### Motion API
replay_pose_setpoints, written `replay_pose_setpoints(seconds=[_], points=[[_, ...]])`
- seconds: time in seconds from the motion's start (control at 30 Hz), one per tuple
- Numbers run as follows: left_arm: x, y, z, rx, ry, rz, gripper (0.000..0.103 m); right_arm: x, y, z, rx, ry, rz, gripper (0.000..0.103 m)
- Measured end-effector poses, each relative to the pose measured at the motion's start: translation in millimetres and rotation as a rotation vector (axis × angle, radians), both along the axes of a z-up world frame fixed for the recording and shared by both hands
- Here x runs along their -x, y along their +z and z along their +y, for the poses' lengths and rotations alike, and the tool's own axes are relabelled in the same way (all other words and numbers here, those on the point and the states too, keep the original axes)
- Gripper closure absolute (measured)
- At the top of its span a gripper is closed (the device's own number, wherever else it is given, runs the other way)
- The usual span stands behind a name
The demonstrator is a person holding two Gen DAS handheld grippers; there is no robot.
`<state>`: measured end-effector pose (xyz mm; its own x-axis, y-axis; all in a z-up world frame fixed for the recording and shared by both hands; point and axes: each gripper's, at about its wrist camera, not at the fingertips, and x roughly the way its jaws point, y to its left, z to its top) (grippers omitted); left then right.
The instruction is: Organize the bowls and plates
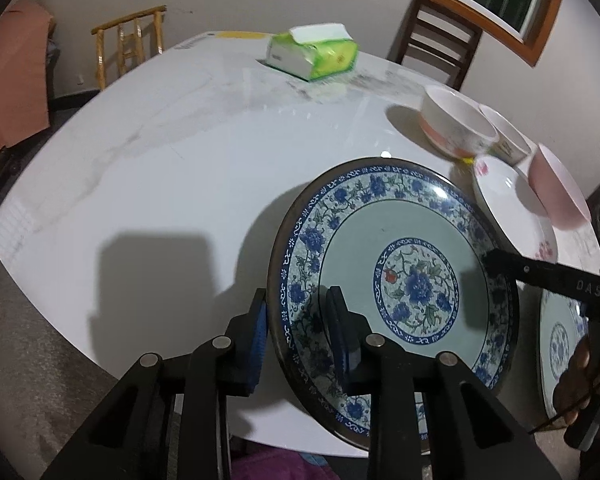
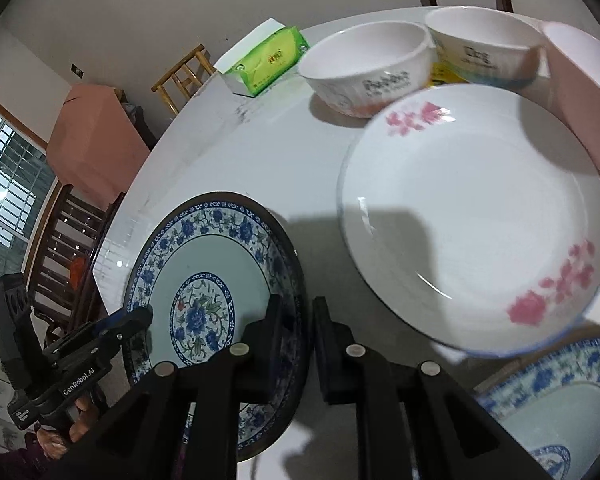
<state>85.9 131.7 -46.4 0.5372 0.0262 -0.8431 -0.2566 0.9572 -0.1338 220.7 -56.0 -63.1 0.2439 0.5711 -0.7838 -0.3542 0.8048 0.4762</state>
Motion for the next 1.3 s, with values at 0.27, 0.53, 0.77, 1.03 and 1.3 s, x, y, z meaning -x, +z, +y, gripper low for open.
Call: replay_pose_setpoints(seconds=[0.27, 0.53, 0.77, 1.03, 1.3], points=[[-14.0, -0.7, 27.2, -0.015, 0.05, 0.005, 0.078, -16.8, -6.2, 24.8, -0.011, -0.005, 0.026, 0.088], [-22.3, -10.2, 40.5, -0.016, 0.075, 0.02, 0.078, -22.2, -15.7, 33.1, -0.009, -0.011, 0.054, 0.088], [-24.8, -11.7, 43.2, -0.056, 0.092, 0.009, 0.083, -18.8, -11.0, 36.8, 0.007, -0.011, 0.019, 0.086], [-9.4, 8.4, 55.6, -0.089, 0.194, -0.075, 0.037, 7.5, 20.9, -7.2, -0.103, -0.086, -0.034, 0.084], [9.5, 34.2, 13.1, -0.095, 0.088, -0.13, 0.033, 96.4, 65.0, -126.0, -0.266, -0.145, -0.098, 0.079]])
